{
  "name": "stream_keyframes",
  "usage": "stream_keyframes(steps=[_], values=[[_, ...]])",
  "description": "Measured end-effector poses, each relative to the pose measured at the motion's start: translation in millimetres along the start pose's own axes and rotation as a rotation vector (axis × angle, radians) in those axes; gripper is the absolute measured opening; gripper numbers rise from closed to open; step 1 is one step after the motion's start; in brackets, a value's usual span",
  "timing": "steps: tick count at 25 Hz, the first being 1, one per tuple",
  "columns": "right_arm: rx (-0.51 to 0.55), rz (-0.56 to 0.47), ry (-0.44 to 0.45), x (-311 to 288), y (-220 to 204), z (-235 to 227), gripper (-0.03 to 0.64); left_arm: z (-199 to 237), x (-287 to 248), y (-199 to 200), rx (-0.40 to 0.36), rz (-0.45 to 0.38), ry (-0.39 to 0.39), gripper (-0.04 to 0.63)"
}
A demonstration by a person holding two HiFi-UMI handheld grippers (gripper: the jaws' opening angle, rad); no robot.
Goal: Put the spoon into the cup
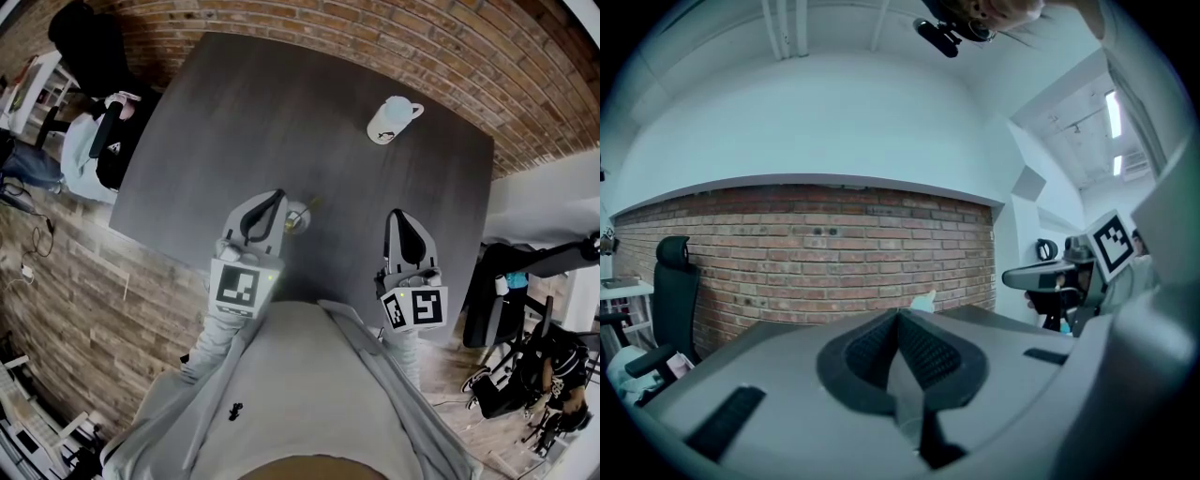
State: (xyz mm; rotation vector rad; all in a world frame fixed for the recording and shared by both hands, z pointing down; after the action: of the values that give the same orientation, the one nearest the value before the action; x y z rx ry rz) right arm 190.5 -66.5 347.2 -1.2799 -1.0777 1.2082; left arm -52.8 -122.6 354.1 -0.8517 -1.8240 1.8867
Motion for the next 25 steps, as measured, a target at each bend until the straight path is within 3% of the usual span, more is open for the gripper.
stream_keyframes(steps=[7, 18, 22, 25], values=[[-0.012, 0.010, 0.009, -3, -4, 2, 0.016, 2, 1, -4, -0.023, 0.007, 0.001, 0.018], [-0.004, 0.033, 0.016, -6, -8, 7, 0.015, 4, 6, -9, 0.038, 0.021, 0.028, 0.018], [0.000, 0.039, 0.022, -8, -9, 8, 0.016, 6, 5, -11, -0.007, 0.015, 0.013, 0.018], [-0.002, 0.041, 0.020, -9, -11, 8, 0.015, 7, 5, -12, 0.008, 0.018, 0.020, 0.019]])
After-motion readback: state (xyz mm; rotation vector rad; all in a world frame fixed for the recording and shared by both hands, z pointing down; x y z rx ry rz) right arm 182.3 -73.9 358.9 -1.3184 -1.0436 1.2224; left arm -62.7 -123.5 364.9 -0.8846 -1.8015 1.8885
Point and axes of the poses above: the fingertips, and each gripper's own axes: x backward along the fingers, z to its left, y out of its top, the point moved 7 cm from there along x, backward along the fingers, and after that the axes turned 10 degrees about -y, right-handed, at the moved point
